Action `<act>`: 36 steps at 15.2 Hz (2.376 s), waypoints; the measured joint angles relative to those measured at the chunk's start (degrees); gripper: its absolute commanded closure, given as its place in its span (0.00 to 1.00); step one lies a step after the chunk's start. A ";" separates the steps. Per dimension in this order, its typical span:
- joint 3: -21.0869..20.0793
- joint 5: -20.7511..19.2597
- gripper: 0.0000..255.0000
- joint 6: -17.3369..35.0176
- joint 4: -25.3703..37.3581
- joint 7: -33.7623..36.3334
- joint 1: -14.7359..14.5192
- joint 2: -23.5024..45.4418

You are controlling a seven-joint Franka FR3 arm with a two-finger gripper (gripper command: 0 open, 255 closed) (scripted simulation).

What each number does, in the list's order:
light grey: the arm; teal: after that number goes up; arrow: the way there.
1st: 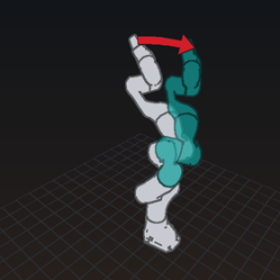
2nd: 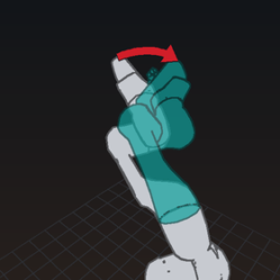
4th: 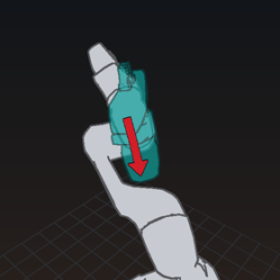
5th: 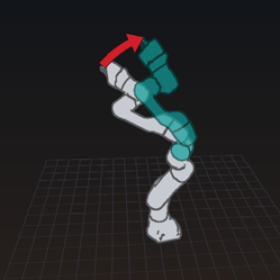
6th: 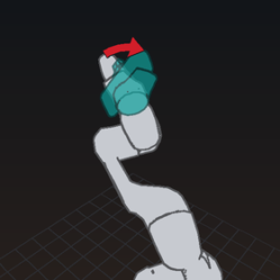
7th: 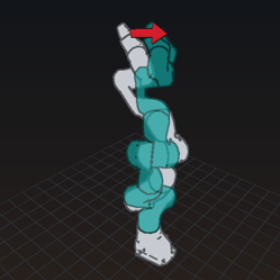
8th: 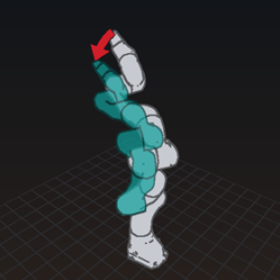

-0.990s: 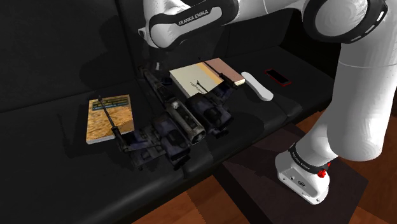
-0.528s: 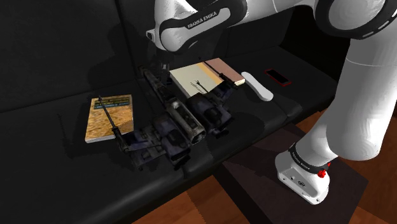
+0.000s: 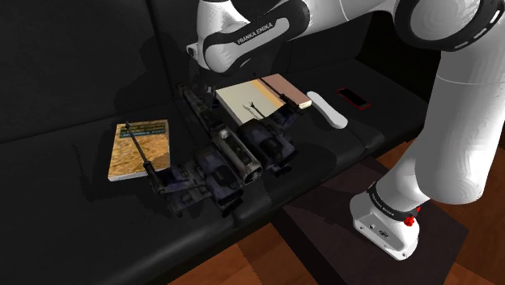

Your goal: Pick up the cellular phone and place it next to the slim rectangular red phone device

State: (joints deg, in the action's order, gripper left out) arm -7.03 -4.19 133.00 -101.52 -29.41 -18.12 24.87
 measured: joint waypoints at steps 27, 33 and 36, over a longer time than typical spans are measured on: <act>-0.45 0.85 1.00 -8.98 4.54 -0.48 0.16 -4.51; -0.37 1.55 1.00 -10.63 2.78 -1.67 1.02 -7.92; 0.06 2.70 1.00 -8.53 -4.87 -3.98 2.63 -13.56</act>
State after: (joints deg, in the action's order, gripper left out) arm -6.97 -1.49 124.47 -106.40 -33.40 -15.48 11.31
